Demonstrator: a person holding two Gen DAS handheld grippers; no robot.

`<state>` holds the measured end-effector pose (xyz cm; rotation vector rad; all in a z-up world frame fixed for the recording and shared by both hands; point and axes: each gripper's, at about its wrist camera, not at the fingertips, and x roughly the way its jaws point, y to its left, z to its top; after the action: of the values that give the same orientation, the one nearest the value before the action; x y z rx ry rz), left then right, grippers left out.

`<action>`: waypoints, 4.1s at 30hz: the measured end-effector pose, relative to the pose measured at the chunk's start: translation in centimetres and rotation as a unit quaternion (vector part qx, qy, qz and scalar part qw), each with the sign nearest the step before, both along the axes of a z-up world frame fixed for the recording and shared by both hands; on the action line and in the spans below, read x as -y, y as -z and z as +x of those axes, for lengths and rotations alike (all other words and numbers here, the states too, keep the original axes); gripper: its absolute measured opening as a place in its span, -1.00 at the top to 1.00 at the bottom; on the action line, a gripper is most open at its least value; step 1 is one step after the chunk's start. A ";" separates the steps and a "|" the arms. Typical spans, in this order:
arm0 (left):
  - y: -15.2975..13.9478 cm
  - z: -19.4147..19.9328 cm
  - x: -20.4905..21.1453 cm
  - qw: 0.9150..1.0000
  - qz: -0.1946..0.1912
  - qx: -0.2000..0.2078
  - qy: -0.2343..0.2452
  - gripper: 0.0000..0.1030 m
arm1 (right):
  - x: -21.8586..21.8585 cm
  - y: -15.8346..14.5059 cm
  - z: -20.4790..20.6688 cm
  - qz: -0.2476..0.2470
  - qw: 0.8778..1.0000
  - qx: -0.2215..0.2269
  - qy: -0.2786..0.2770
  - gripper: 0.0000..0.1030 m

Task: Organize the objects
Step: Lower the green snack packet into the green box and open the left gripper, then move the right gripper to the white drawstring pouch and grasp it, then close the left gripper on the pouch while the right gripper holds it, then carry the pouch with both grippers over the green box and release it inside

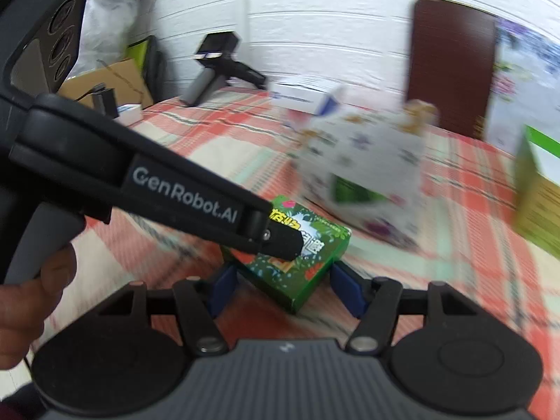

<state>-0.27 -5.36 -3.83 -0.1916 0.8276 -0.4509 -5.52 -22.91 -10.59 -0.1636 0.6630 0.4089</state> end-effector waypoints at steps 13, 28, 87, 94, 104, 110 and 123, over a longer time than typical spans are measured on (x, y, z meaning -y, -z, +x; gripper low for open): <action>-1.7 0.2 14.4 0.991 0.052 0.031 0.119 0.15 | 11.7 -2.0 -2.6 0.047 0.988 0.028 0.146 -0.19; -6.1 12.0 26.0 0.983 0.038 0.127 0.126 0.00 | 21.1 -5.6 9.6 0.010 0.961 0.141 0.236 -0.20; -0.5 2.0 -6.6 0.990 -0.003 0.049 -0.131 -0.55 | 1.3 -1.9 -3.4 0.051 0.992 0.056 -0.101 -0.73; 0.2 4.7 -2.9 0.997 0.016 0.053 -0.058 -0.56 | 0.8 -0.7 0.9 0.099 0.994 -0.027 -0.033 -0.84; 1.0 2.2 -1.9 0.998 -0.019 0.025 -0.060 -0.01 | 1.8 -1.0 -0.7 0.066 0.998 0.000 -0.023 0.01; 0.9 0.5 3.0 0.999 -0.025 0.018 -0.015 -0.01 | 6.0 -1.4 -3.9 0.047 0.999 0.004 0.007 0.02; 0.1 -0.4 17.8 0.992 -0.006 0.020 0.125 -0.02 | 17.1 -2.3 -9.2 0.033 0.986 0.015 0.163 0.07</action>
<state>-0.66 -23.18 -3.93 -0.0900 0.8129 -0.6940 -14.72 -39.97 -8.25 0.0023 0.6319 0.1125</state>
